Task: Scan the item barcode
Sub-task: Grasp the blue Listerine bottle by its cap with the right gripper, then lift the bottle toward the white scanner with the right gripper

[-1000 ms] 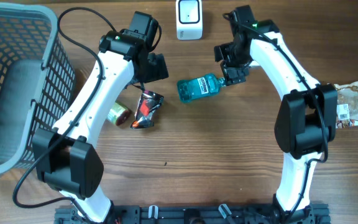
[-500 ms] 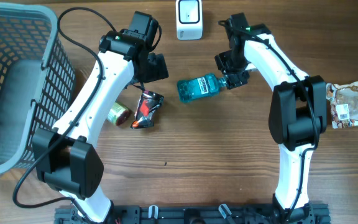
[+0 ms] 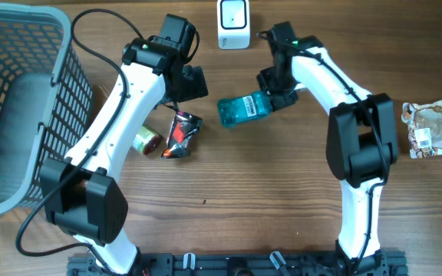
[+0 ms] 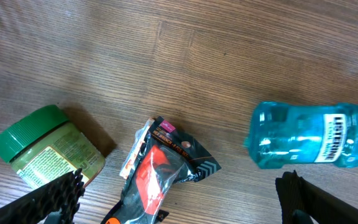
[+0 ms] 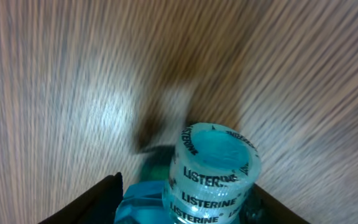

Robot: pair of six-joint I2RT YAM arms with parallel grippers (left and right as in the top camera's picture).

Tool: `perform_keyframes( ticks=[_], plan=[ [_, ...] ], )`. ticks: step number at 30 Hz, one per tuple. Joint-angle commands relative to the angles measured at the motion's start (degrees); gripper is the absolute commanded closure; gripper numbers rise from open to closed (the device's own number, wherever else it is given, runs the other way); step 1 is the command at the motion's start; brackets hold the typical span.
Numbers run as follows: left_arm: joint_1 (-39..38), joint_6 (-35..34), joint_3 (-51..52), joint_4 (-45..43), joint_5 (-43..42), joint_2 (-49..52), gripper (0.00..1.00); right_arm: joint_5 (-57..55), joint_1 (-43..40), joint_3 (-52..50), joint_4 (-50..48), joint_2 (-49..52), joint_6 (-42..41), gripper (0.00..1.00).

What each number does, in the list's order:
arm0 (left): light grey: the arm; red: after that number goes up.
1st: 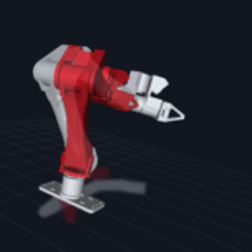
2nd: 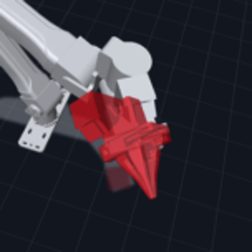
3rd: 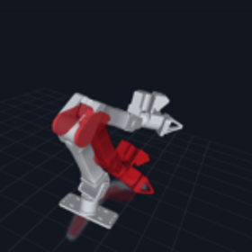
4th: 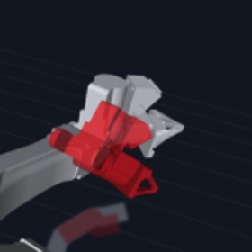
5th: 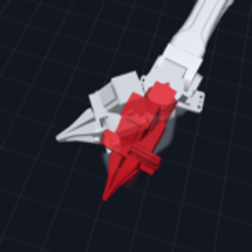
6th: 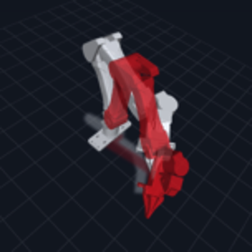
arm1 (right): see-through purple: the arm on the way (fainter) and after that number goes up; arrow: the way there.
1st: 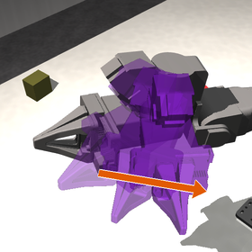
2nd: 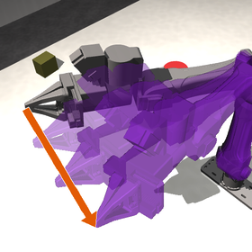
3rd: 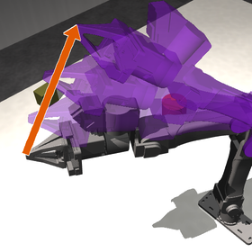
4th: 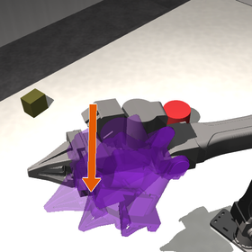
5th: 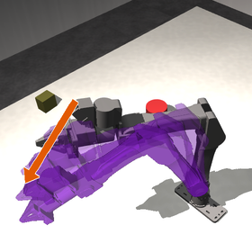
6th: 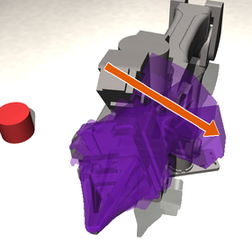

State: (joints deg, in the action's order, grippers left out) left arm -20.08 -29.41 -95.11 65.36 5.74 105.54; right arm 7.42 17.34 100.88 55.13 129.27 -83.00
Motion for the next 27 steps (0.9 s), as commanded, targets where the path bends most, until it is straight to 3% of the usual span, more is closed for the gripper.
perform_keyframes(
  ticks=[1, 4, 6, 13, 15, 21, 27],
  plan=[
    [0.4, 0.7, 0.0, -0.1, 0.6, -1.2, 0.0, -1.3, 1.4, -0.4, -0.1, 0.7, -2.1, 0.42],
    [0.4, 0.7, 0.0, -0.1, 0.6, -1.2, 0.0, -2.5, 1.4, -0.4, 0.1, 0.7, -2.1, 0.43],
    [0.4, 0.7, 0.0, -0.1, 0.6, -1.2, 0.0, -2.5, 1.4, -0.8, 0.0, 0.7, -2.6, 0.5],
    [0.4, 0.7, 0.0, -0.2, 0.6, -1.2, 0.0, -2.5, 1.4, -5.4, -2.1, 0.7, -2.2, 0.56],
    [0.4, 0.6, 0.0, -0.2, 0.5, -1.2, 0.0, -2.5, 1.4, -5.3, -2.9, 0.7, 0.6, 0.66],
    [0.4, 0.7, 0.0, -0.2, 0.5, -1.2, 0.0, -2.0, 1.4, -5.2, -2.1, -0.3, 3.7, 0.75],
    [0.4, 0.7, 0.0, -0.2, 0.5, -1.2, 0.0, -7.2, 1.3, -5.2, -1.1, -6.9, 9.4, 0.75]
  ],
)
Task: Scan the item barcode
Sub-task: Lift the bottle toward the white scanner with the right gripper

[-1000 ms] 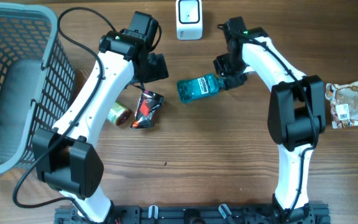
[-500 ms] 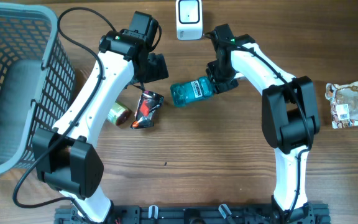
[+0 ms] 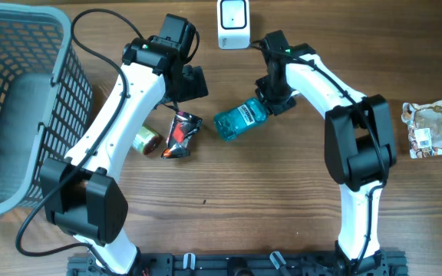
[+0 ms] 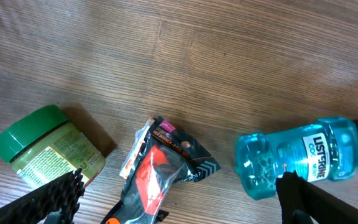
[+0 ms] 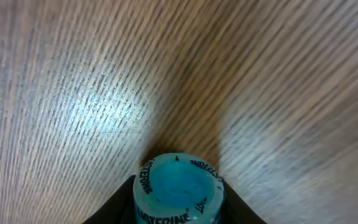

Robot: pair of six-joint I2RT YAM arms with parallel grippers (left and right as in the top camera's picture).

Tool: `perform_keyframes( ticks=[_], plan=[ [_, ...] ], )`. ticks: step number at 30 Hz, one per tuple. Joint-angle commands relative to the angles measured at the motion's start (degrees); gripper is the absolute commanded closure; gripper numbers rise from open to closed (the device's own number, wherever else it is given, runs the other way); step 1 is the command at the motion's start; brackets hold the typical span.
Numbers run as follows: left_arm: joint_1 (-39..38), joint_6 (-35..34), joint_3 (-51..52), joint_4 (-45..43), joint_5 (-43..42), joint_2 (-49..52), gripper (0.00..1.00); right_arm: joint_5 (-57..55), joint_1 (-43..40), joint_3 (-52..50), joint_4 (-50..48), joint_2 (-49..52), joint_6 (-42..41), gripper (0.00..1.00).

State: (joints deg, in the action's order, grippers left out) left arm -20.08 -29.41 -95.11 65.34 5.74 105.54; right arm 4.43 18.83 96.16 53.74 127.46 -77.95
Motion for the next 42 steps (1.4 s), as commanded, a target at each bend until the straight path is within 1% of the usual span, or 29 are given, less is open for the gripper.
perform_keyframes(
  ticks=[1, 2, 4, 7, 12, 14, 15, 18, 24, 27, 29, 32, 34, 39, 42],
  plan=[
    [0.4, 0.6, 0.0, -0.1, 0.5, -1.2, 0.0, -5.9, -0.2, -0.4, 0.2, -7.3, 7.0, 0.74],
    [0.4, 0.7, 0.0, -0.1, 0.5, -1.2, 0.0, -6.5, -0.2, -0.4, 0.0, -9.2, 9.9, 0.73],
    [0.4, 0.7, 0.0, -0.1, 0.5, -1.2, 0.0, -6.3, -0.1, -0.4, -0.1, -13.5, 18.3, 0.72],
    [0.4, 0.7, 0.0, -0.1, 0.5, -1.2, 0.0, -5.7, -0.1, -0.4, -0.3, -16.3, 27.0, 0.72],
    [0.4, 0.7, 0.0, -0.1, 0.5, -1.2, 0.0, -2.3, -0.1, -0.4, -0.7, -16.7, 40.2, 0.72],
    [0.4, 0.7, 0.0, -0.1, 0.5, -1.2, 0.0, -0.7, -0.1, -0.4, -0.8, -16.7, 43.5, 0.73],
    [0.4, 0.6, 0.0, -0.1, 0.5, -1.2, 0.0, 0.2, -0.1, -0.4, -1.2, -16.7, 44.7, 0.72],
    [0.4, 0.7, 0.0, -0.1, 0.5, -1.2, 0.0, 1.7, -0.1, -0.4, -1.9, -17.7, 44.7, 0.73],
    [0.4, 0.7, 0.0, -0.1, 0.5, -1.2, 0.0, 2.0, -0.1, -0.4, -5.0, -25.3, 45.1, 0.7],
    [0.4, 0.6, 0.0, -0.1, 0.5, -1.2, 0.0, 1.9, -0.1, -0.4, -5.3, -27.1, 51.4, 0.67],
    [0.4, 0.7, 0.0, -0.1, 0.5, -1.2, 0.0, 0.8, -0.1, -0.4, -5.3, -27.5, 58.3, 0.67],
    [0.4, 0.7, 0.0, -0.1, 0.6, -1.2, 0.0, -0.6, -0.1, -0.4, -5.7, -27.6, 66.4, 0.65],
    [0.4, 0.7, 0.0, -0.1, 0.5, -1.2, 0.0, -0.5, -0.1, -0.4, -7.0, -27.6, 69.0, 0.65],
    [0.4, 0.6, 0.0, -0.1, 0.5, -1.2, 0.0, -1.0, 0.0, -0.4, -12.6, -27.6, 72.0, 0.65],
    [0.4, 0.7, 0.0, -0.1, 0.5, -1.2, 0.0, -1.0, 0.0, -0.9, -15.3, -27.5, 73.9, 0.66]
  ],
)
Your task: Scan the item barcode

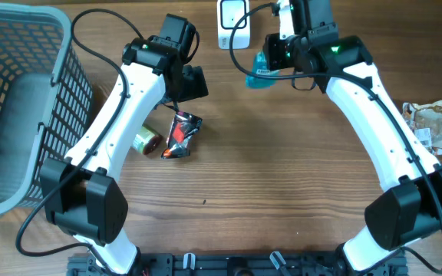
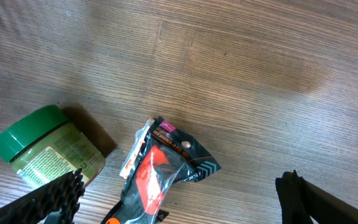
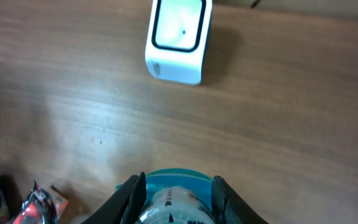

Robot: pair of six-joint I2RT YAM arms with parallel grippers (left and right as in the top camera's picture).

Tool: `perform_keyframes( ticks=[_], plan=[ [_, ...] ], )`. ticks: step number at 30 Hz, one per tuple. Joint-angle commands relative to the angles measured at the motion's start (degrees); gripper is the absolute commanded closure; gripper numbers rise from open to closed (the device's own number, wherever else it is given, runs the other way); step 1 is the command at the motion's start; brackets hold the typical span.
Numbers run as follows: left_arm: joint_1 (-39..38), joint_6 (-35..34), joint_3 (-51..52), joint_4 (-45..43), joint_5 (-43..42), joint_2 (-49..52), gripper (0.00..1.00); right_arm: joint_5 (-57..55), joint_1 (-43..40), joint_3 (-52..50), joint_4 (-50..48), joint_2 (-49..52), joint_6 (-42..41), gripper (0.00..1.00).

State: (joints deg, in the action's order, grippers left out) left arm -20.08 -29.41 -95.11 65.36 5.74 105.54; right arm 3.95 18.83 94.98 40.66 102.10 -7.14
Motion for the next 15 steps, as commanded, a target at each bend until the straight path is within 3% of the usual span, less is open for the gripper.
perform_keyframes(
  ticks=[1, 9, 15],
  plan=[
    [0.4, 0.7, 0.0, -0.2, 0.5, -1.2, 0.0, -0.5, 0.0, -0.3, -3.1, -2.1, 3.4, 0.66],
    [0.4, 0.7, 0.0, -0.2, 0.5, -1.2, 0.0, 1.6, 3.0, -6.5, -7.8, -2.1, 2.5, 0.66],
    [0.4, 0.6, 0.0, -0.2, 0.5, -1.2, 0.0, -5.3, 7.7, -6.8, -6.7, 0.3, 1.5, 0.65]
  ],
)
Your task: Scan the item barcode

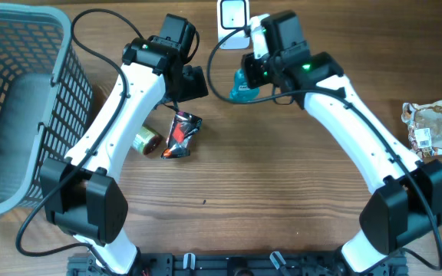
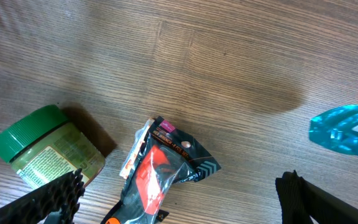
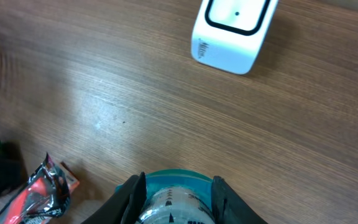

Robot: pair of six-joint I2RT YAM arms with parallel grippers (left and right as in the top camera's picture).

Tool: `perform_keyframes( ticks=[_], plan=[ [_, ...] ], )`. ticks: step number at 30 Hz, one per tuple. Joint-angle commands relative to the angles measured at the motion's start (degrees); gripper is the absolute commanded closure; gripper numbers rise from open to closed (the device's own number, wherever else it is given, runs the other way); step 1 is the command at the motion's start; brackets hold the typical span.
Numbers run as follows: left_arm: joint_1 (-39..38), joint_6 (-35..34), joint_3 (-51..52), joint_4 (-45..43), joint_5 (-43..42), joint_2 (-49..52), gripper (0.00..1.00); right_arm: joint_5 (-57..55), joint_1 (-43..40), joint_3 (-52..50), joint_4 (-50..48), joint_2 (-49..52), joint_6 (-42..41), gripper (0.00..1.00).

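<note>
A teal mouthwash bottle (image 1: 244, 83) hangs above the table with my right gripper (image 3: 174, 199) shut on it; its base shows at the right edge of the left wrist view as the bottle (image 2: 347, 127). The white barcode scanner (image 1: 231, 14) stands at the back edge, seen as the scanner (image 3: 232, 28) ahead of the bottle (image 3: 174, 193). My left gripper (image 2: 179, 199) stands open over a red and black snack packet (image 2: 163, 171), its fingers (image 2: 55, 196) spread wide on either side of it.
A green-lidded jar (image 1: 147, 140) lies left of the snack packet (image 1: 179, 134). A grey mesh basket (image 1: 21, 100) fills the far left. A brown and white packet (image 1: 436, 126) lies at the right edge.
My right gripper has carried the bottle a little left and toward the front, away from the scanner. The bottle's base now shows in the left wrist view. The left arm has not moved.
The bottle first lay on the table, my right gripper shut on its cap end. Then it was turned and still low beside the snack packet. After that it was raised close to the scanner, and now it hangs slightly left of that spot.
</note>
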State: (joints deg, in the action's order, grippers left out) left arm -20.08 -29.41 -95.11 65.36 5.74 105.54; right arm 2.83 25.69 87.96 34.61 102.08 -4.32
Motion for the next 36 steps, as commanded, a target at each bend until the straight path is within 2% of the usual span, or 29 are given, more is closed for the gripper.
perform_keyframes(
  ticks=[1, 6, 10, 11, 13, 14, 15, 21, 25, 27, 28, 29, 31, 32, 33, 36],
  plan=[
    [0.4, 0.6, 0.0, -0.2, 0.5, -1.2, 0.0, -4.8, 0.9, -0.3, -0.7, 0.8, -2.0, 0.65],
    [0.4, 0.7, 0.0, -0.2, 0.5, -1.2, 0.0, -6.1, 0.9, -6.9, -7.1, 2.0, -3.8, 0.61],
    [0.4, 0.7, 0.0, -0.2, 0.5, -1.2, 0.0, -6.1, 0.9, -7.1, -7.0, 2.0, -4.8, 0.6],
    [0.4, 0.6, 0.0, -0.2, 0.5, -1.2, 0.0, -6.1, 0.9, -7.1, -7.0, 2.0, -4.9, 0.53],
    [0.4, 0.7, 0.0, -0.2, 0.5, -1.2, 0.0, -6.1, 0.9, -7.1, -7.1, 2.0, -4.8, 0.18],
    [0.4, 0.6, 0.0, -0.2, 0.6, -1.2, 0.0, -6.1, 0.9, -7.0, -7.4, 1.9, -4.8, 0.06],
    [0.4, 0.7, 0.0, -0.2, 0.5, -1.2, 0.0, -6.1, 0.9, -6.8, -7.7, 1.8, -4.9, 0.0],
    [0.4, 0.7, 0.0, -0.2, 0.6, -1.2, 0.0, -6.1, 0.9, -3.5, -5.4, -2.0, -4.9, 0.0],
    [0.4, 0.7, 0.0, -0.2, 0.6, -1.2, 0.0, -15.5, 0.7, -3.4, 1.1, -11.4, -12.0, 0.0],
    [0.4, 0.7, 0.0, -0.2, 0.5, -1.2, 0.0, -15.9, 0.7, -3.4, 5.8, -17.5, -21.3, 0.0],
    [0.4, 0.7, 0.0, -0.2, 0.6, -1.2, 0.0, -16.0, 0.7, -3.4, 9.6, -20.2, -31.8, 0.0],
    [0.4, 0.7, 0.0, -0.2, 0.5, -1.2, 0.0, -15.9, 0.6, -3.4, 14.3, -21.9, -43.9, 0.0],
    [0.4, 0.7, 0.0, -0.2, 0.5, -1.2, 0.0, -12.8, 0.4, -3.4, 29.4, -23.4, -76.8, 0.0],
    [0.4, 0.7, 0.0, -0.2, 0.6, -1.2, 0.0, -9.6, 0.4, -3.5, 34.9, -23.2, -88.4, 0.0],
    [0.4, 0.7, 0.0, -0.2, 0.6, -1.2, 0.0, -6.4, 0.4, -3.5, 37.3, -22.9, -95.1, 0.0],
    [0.4, 0.7, 0.0, -0.3, 0.5, -1.2, 0.0, -6.1, 0.4, -3.5, 35.3, -22.8, -96.3, 0.0]
  ],
)
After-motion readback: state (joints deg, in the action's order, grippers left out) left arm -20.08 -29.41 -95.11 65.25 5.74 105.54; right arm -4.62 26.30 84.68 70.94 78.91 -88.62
